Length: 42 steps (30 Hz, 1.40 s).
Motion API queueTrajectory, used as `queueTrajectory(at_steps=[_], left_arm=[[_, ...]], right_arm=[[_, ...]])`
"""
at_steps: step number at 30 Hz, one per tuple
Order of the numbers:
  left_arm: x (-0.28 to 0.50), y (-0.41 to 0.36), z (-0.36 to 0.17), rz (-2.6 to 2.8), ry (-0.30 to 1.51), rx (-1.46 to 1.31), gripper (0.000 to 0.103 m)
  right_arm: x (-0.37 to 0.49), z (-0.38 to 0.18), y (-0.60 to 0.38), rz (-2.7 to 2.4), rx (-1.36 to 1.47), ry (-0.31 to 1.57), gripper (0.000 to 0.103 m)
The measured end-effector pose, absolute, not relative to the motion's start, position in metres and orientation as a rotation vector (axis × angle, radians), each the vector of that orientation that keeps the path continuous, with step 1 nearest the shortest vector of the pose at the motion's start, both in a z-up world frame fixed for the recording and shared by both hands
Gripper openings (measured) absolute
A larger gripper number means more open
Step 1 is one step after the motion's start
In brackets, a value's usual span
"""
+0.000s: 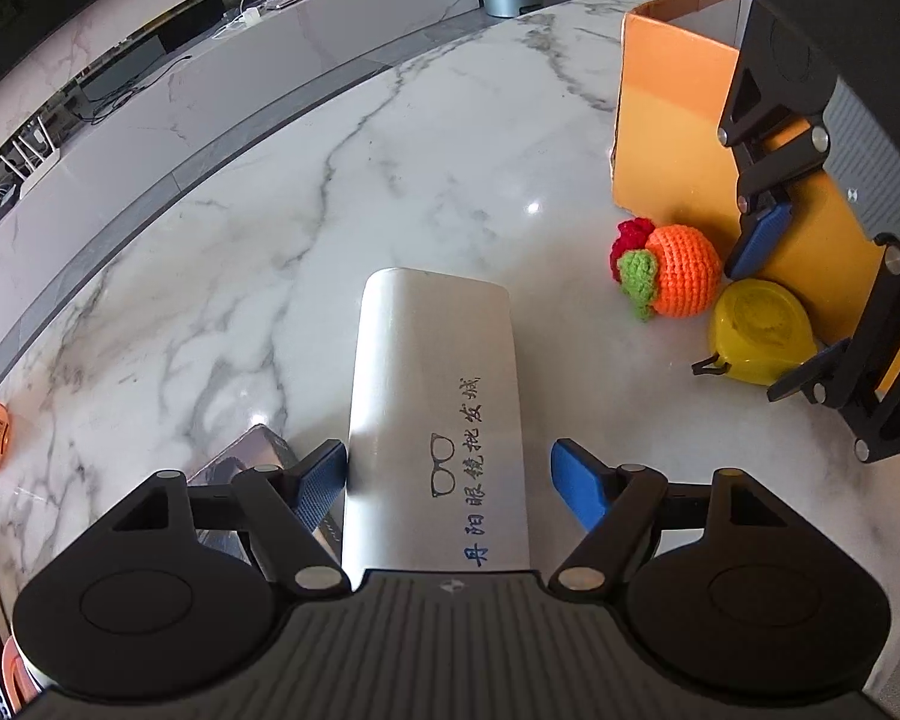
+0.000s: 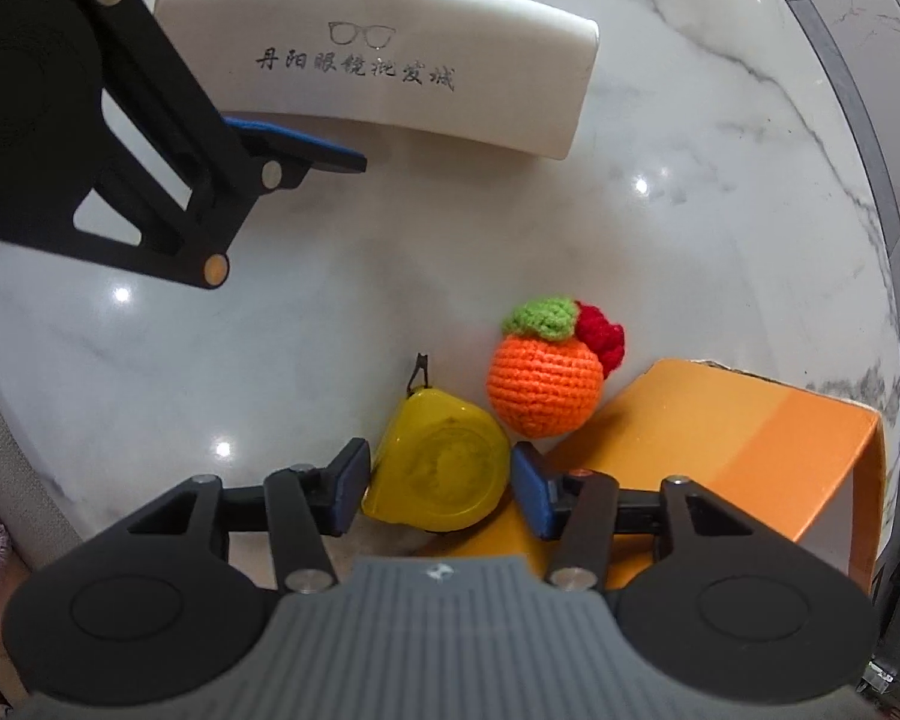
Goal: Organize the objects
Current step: 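Grasp the white glasses case with the left gripper while the right gripper grasps the yellow tape measure, then carry the glasses case and tape measure into the orange box with both grippers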
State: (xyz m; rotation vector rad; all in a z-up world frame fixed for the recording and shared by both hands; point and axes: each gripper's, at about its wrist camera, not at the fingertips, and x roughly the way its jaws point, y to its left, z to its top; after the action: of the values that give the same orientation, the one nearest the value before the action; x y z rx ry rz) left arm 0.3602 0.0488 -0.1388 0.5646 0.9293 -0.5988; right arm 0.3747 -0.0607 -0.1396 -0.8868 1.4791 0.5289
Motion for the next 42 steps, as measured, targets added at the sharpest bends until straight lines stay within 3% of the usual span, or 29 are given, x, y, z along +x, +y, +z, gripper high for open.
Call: queueTrajectory(at_steps=[5, 9, 20, 30, 36, 42], left_arm=[[0.365, 0.048, -0.146, -0.591, 0.954, 0.562, 0.088], [0.366, 0.051, -0.144, -0.58, 0.968, 0.528, 0.074], [0.348, 0.064, -0.136, -0.528, 0.996, 0.449, 0.073], [0.312, 0.051, -0.064, -0.54, 0.878, 0.473, 0.073], [0.286, 0.002, -0.011, -0.624, 0.745, 0.578, 0.073], [0.273, -0.073, 0.011, -0.736, 0.644, 0.722, 0.073]], right_arm=[[0.371, -0.146, -0.06, 0.542, -0.914, 1.476, 0.06], [0.372, -0.146, -0.065, 0.552, -0.854, 1.487, 0.057], [0.342, -0.116, -0.073, 0.6, -0.754, 1.378, 0.057], [0.319, -0.035, -0.099, 0.616, -0.614, 1.222, 0.057], [0.299, 0.016, -0.149, 0.538, -0.575, 1.126, 0.057], [0.283, 0.024, -0.205, 0.399, -0.55, 1.1, 0.057]])
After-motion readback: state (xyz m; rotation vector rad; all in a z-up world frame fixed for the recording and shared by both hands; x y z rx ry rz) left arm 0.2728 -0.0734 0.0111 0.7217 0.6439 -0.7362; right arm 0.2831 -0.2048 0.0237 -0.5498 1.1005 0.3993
